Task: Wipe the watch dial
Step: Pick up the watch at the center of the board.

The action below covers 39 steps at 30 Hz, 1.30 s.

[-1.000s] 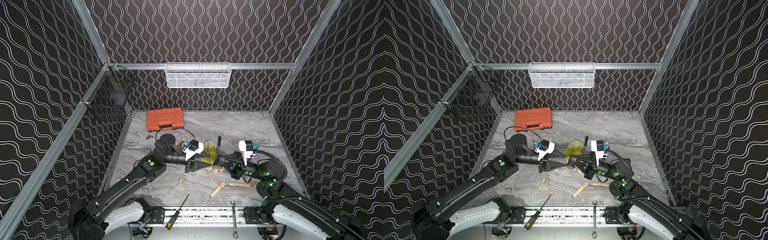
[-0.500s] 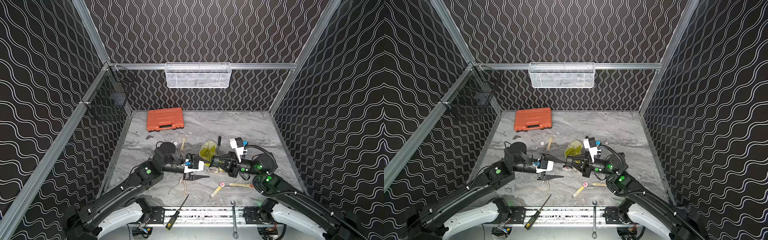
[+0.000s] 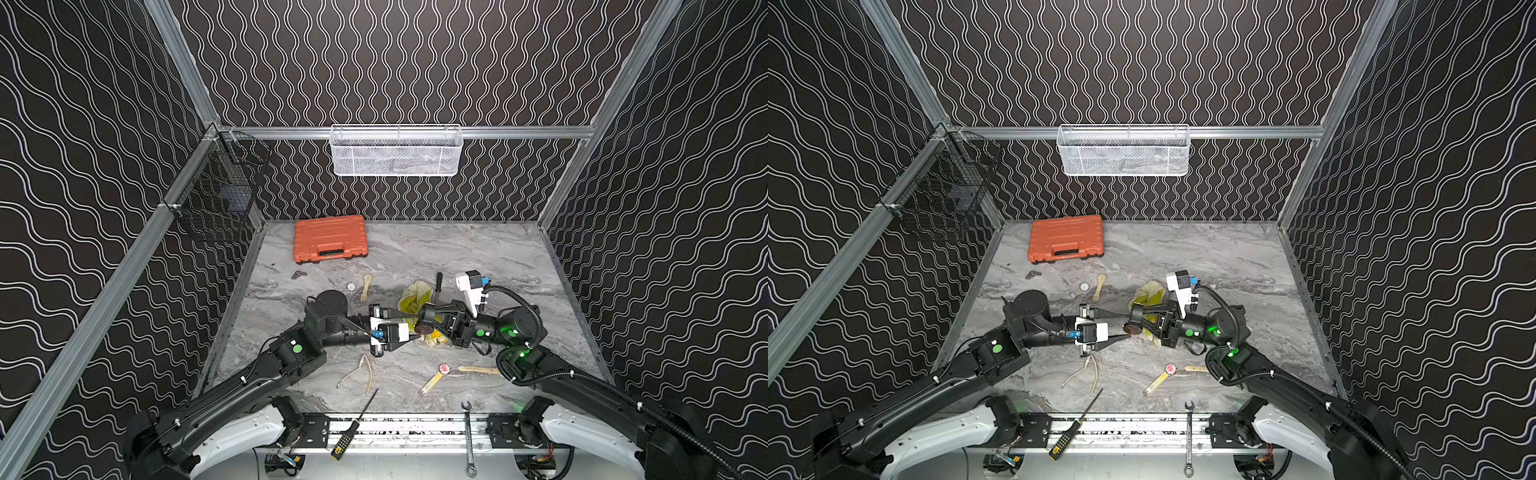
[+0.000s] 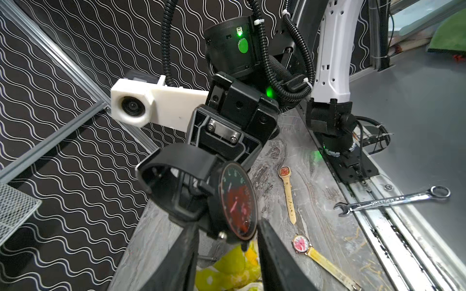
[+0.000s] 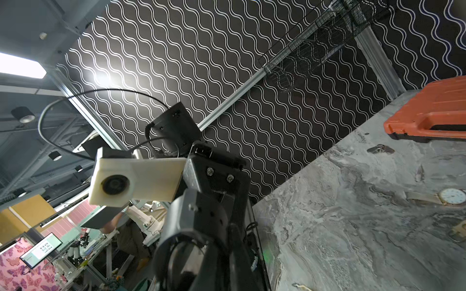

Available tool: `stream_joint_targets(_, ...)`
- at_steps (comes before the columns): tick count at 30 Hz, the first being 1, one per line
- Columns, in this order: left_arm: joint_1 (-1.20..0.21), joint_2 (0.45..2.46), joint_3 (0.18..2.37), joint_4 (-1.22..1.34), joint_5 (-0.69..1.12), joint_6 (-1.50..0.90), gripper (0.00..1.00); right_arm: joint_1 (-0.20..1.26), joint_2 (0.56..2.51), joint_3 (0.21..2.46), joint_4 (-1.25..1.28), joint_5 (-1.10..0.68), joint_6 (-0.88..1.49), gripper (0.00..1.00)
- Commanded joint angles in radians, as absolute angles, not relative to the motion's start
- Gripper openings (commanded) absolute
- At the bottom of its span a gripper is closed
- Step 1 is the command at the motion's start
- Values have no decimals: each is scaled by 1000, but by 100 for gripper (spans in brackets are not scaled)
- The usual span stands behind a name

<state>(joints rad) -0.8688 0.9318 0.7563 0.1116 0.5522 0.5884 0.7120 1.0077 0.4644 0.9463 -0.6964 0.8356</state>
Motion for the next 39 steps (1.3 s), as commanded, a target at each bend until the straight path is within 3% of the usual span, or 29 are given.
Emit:
stream_joint_targets(1, -890, 947, 758, 135, 606, 643, 41, 721, 1033, 465, 1054, -755, 917, 0)
stream_joint_targets(13, -891, 950, 748, 81, 614, 728, 48, 721, 1048, 471, 1083, -802, 933, 0)
stream_joint_targets(20, -894, 949, 780, 77, 643, 729, 47, 722, 1017, 499, 991, -814, 885, 0)
stream_joint_targets(32, -914, 978, 741, 243, 607, 667, 43, 746, 1094, 454, 1150, -801, 1032, 0)
stream_joint_targets(39, -914, 996, 749, 259, 568, 614, 37, 759, 1033, 485, 897, -784, 847, 0)
